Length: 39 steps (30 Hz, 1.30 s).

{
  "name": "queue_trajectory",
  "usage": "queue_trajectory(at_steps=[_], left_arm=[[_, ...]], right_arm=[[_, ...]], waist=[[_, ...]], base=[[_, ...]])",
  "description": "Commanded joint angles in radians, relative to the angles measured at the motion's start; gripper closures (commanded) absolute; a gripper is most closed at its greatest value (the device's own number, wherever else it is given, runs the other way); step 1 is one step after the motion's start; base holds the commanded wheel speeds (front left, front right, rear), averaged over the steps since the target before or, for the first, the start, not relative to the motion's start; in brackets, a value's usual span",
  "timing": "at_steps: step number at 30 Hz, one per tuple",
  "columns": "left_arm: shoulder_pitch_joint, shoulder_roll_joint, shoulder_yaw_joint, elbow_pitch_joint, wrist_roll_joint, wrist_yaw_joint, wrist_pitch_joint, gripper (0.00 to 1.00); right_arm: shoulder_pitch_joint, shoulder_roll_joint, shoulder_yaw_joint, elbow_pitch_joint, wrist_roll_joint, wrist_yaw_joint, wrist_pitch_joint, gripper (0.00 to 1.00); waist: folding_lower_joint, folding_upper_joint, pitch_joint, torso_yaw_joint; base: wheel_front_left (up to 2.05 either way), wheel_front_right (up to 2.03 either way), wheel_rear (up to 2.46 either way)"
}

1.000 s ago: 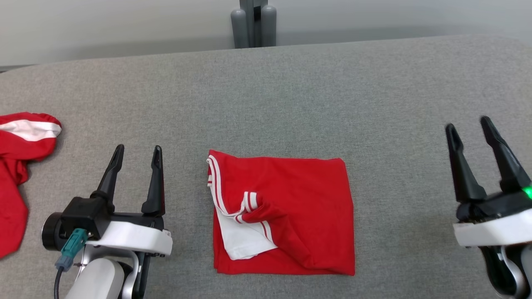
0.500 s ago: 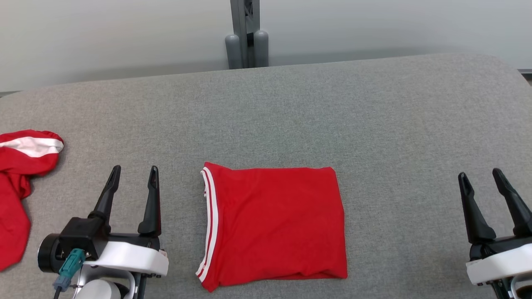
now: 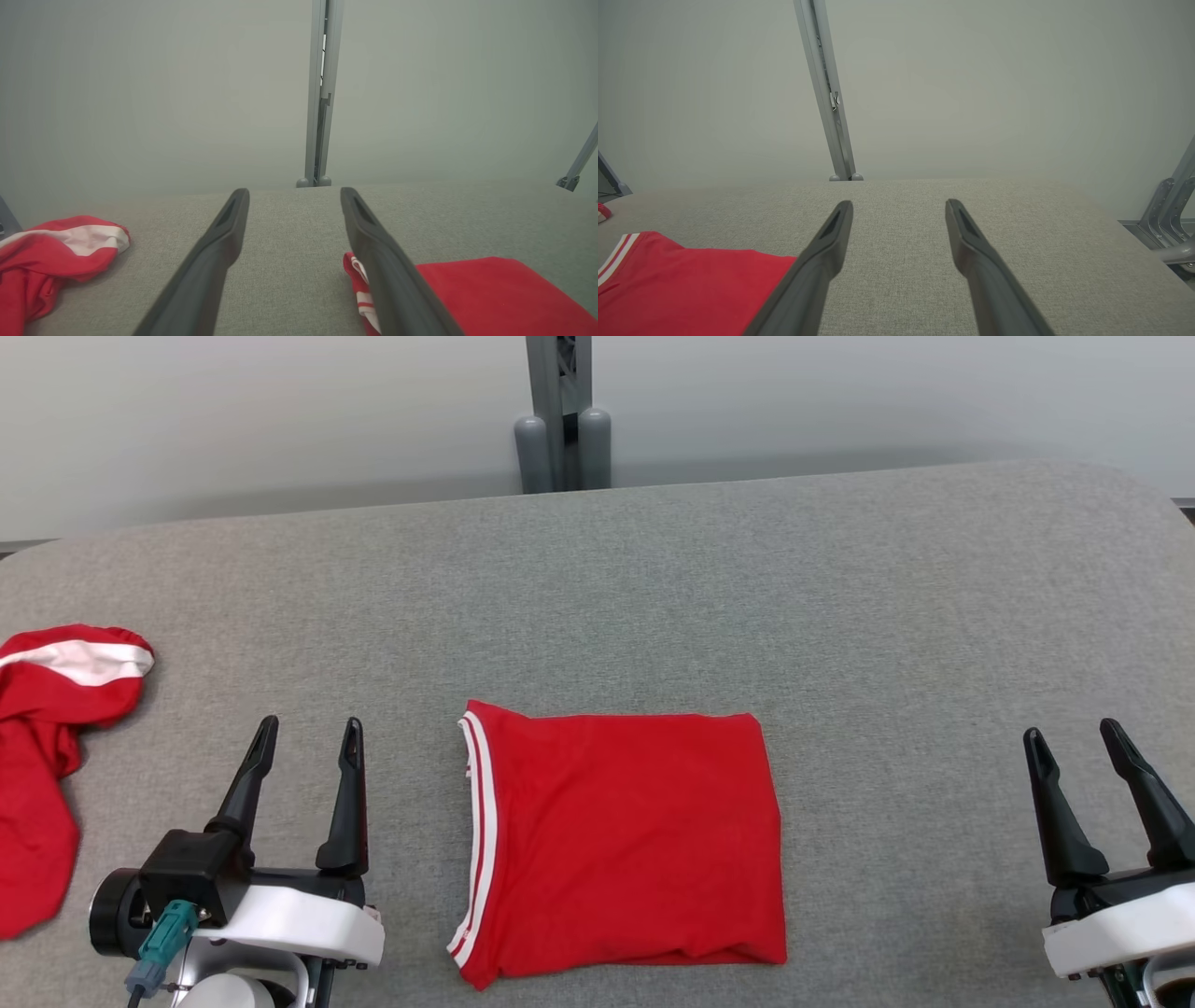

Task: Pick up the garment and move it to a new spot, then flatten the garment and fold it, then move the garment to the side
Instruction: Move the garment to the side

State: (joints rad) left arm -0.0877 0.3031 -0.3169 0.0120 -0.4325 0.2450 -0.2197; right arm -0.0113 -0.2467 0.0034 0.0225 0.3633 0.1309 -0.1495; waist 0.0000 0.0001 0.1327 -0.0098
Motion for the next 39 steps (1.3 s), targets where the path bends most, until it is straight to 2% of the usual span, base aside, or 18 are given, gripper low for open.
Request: queue_trajectory(at_steps=[1,4,8,17,24,25,26,27,34,39], left_arm=[[-0.003,0.005,0.0,-0.004,0.001,0.006,0.001,0.0],[-0.009,0.003,-0.003,-0.008,0.0,0.006,0.003,0.0],[-0.016,-0.003,-0.01,-0.01,0.0,0.008,0.004,0.0],[-0.028,-0.029,-0.035,0.006,-0.007,0.002,-0.002,0.0],[-0.041,-0.049,-0.047,0.034,-0.013,-0.012,-0.014,0.0],[-0.042,-0.05,-0.048,0.038,-0.014,-0.014,-0.016,0.0],[-0.043,-0.05,-0.048,0.042,-0.015,-0.016,-0.018,0.0],[-0.044,-0.051,-0.047,0.045,-0.016,-0.015,-0.019,0.0],[-0.048,-0.048,-0.042,0.047,-0.018,-0.021,-0.025,0.0],[-0.049,-0.041,-0.039,0.032,-0.014,-0.021,-0.027,0.0]], right_arm=[[-0.004,-0.006,-0.005,0.002,-0.003,0.0,0.004,0.0],[-0.017,-0.016,0.01,0.002,0.0,0.0,0.019,0.0],[-0.04,-0.033,0.08,0.03,0.018,0.0,0.068,0.0],[-0.127,-0.059,0.34,0.185,0.113,0.0,0.165,0.0],[-0.179,-0.065,0.438,0.309,0.195,0.0,0.213,0.0],[-0.182,-0.066,0.447,0.316,0.206,0.0,0.217,0.38],[-0.186,-0.067,0.456,0.321,0.213,0.0,0.217,0.59],[-0.193,-0.07,0.462,0.323,0.22,0.0,0.21,1.0],[-0.236,-0.111,0.47,0.3,0.177,0.0,0.156,1.0],[-0.251,-0.147,0.468,0.26,0.112,0.0,0.147,1.0]], waist=[[0.0,-0.0001,0.002,0.006],[0.0,-0.0001,0.009,0.024],[0.0,-0.0001,0.022,0.06],[0.0,-0.0001,0.067,0.149],[0.0,-0.0001,0.083,0.187],[0.0,-0.0001,0.084,0.189],[0.0,-0.0001,0.085,0.189],[0.0,-0.0001,0.086,0.189],[0.0,-0.0001,0.092,0.158],[0.0,-0.0001,0.105,0.086]], base=[[0.0,0.0,0.0],[0.0,0.0,0.0],[0.0,0.0,0.0],[0.0,0.0,0.0],[0.0,0.0,0.0],[0.0,0.0,0.0],[0.0,0.0,0.0],[0.0,0.0,0.0],[0.0,0.0,0.0],[0.0,0.0,0.0]])
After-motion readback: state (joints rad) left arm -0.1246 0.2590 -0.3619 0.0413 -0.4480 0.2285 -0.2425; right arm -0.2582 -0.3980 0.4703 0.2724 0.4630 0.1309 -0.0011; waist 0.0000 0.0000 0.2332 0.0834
